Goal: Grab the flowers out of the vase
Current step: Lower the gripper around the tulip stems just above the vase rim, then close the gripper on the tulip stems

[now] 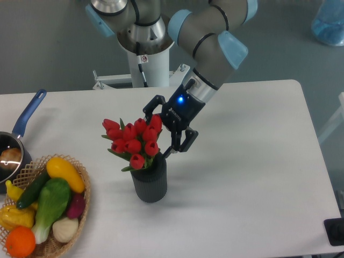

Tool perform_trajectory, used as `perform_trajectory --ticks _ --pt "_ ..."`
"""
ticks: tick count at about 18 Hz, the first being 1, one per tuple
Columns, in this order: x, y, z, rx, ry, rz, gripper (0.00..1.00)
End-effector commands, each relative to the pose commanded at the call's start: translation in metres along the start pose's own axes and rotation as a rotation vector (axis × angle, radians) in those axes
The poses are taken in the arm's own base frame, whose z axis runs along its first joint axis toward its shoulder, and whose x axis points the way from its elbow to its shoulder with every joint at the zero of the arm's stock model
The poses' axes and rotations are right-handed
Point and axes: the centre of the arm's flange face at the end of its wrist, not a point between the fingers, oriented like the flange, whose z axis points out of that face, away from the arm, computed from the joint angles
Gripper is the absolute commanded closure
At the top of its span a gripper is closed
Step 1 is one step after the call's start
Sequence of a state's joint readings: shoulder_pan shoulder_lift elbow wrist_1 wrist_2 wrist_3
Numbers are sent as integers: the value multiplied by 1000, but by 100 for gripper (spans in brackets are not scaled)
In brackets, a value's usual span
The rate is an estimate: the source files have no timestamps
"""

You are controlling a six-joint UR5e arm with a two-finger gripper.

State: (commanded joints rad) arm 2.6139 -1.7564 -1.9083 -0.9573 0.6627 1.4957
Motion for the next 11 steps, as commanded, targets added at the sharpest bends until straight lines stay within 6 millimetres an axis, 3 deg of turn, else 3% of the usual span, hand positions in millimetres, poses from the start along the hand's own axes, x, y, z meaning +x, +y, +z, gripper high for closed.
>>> perform_trajectory --ticks 11 --pt "-4 -1 2 11 -2 -17 0"
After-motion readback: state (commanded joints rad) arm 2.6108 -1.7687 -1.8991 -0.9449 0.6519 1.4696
